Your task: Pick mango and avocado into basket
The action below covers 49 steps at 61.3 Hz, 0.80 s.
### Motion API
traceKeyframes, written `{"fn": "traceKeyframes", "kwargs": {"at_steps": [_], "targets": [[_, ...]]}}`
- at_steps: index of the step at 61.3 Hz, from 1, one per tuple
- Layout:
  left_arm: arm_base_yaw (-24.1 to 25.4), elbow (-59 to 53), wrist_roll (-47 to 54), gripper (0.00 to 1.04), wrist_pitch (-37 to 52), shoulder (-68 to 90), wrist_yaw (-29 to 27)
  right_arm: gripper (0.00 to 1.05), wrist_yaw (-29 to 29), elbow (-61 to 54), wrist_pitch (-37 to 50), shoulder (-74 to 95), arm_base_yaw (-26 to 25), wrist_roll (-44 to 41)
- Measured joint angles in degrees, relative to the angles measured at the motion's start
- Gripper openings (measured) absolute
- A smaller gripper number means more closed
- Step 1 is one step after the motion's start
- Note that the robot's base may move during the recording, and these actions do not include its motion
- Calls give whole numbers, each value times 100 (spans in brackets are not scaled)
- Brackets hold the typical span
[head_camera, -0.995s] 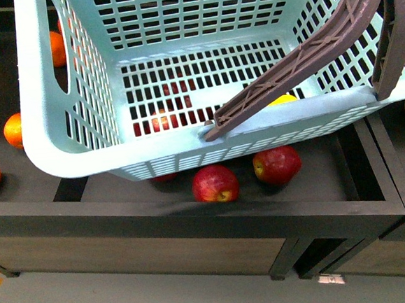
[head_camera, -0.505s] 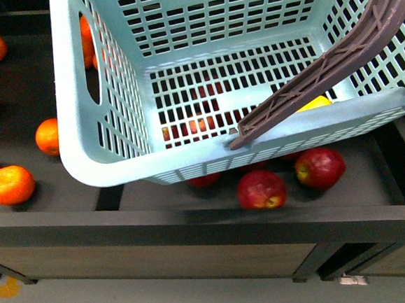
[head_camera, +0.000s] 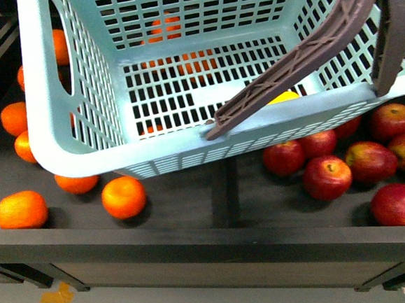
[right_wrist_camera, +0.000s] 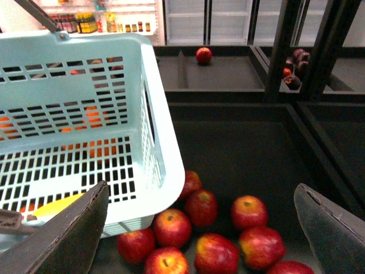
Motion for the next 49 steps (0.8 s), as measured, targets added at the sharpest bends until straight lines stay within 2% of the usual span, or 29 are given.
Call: {"fn": "traceKeyframes", "kwargs": {"at_steps": [49], "targets": [[-11,-2,2,15,2,0,39,96,-4,0,7,-2,-4,-2]]}}
